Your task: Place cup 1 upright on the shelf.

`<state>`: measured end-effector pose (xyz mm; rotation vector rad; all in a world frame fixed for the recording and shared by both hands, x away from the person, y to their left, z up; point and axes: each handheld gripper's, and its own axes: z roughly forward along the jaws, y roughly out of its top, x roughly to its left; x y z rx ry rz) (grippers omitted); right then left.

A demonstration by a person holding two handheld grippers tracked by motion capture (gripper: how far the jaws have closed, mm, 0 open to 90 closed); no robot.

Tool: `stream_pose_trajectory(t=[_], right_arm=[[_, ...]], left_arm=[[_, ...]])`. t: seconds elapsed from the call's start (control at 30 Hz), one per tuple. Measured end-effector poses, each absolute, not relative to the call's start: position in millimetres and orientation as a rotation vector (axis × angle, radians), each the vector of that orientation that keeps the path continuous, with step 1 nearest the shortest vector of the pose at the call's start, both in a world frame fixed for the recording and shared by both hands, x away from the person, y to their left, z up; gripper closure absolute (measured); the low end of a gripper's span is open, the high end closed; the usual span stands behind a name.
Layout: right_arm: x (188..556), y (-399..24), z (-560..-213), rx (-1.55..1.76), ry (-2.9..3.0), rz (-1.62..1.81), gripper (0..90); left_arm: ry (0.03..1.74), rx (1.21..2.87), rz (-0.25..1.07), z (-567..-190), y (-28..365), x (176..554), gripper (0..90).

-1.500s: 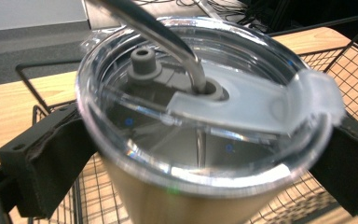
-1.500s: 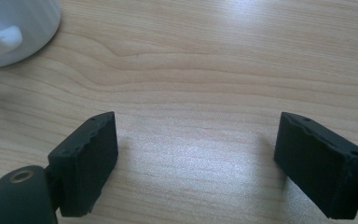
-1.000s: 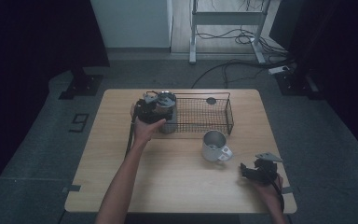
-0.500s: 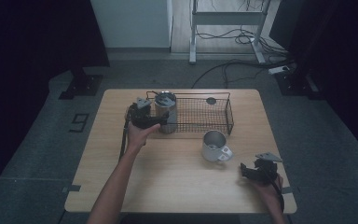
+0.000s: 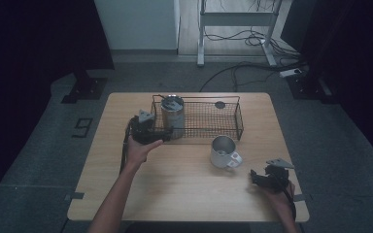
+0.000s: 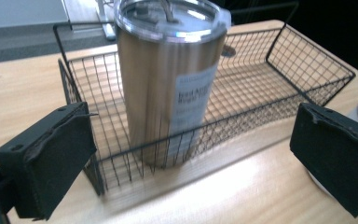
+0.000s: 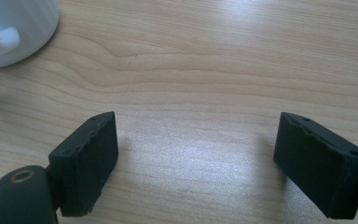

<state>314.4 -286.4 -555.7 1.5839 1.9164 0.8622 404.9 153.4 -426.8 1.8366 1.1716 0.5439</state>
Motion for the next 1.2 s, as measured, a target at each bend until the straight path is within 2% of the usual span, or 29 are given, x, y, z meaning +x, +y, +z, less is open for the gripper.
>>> stream_pose_trajectory(t=[0.37, 0.7, 1.2], right_arm=[[314.2, -286.3, -555.6, 1.585, 1.918, 0.861, 13.3], [314.2, -286.4, -555.5, 1.585, 1.919, 0.859, 13.4], [314.2, -286.6, -555.5, 1.591, 1.912, 0.855, 13.3]], left_arm=[[1.157, 1.843, 0.523, -438.3, 171.7, 375.1, 2.0], [1.159, 1.884, 0.522, -470.1, 184.4, 345.5, 3.1], [1.150, 1.950, 0.463, -500.3, 194.4, 322.5, 4.2]])
